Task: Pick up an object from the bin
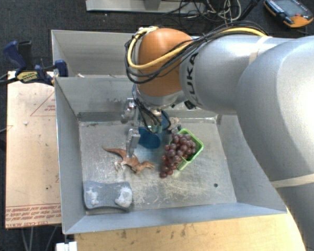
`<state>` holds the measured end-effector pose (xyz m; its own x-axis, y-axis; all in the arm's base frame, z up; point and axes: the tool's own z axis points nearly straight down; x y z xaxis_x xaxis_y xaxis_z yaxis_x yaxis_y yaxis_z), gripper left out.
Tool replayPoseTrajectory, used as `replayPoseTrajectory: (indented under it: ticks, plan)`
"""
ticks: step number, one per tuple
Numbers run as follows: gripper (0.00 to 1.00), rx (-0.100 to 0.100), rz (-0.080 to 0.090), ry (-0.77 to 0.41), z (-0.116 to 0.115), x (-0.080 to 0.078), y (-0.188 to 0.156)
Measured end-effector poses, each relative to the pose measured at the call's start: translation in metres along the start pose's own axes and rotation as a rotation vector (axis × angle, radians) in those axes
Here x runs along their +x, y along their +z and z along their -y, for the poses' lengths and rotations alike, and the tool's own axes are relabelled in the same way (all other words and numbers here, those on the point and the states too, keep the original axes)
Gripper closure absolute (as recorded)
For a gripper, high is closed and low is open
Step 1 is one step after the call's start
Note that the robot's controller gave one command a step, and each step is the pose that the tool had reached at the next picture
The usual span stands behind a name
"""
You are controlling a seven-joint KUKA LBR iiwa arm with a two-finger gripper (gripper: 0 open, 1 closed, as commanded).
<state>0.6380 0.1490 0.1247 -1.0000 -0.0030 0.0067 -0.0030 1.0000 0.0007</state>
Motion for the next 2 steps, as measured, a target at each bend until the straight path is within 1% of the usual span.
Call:
replayPoseTrajectory:
  ticks: [1,2]
  plan:
    - [0.0,-0.001,0.008,0.002,0.001,-0.002,-0.005]
    - [0.0,-0.009,0.013,0.053,-0.005,0.028,0.043]
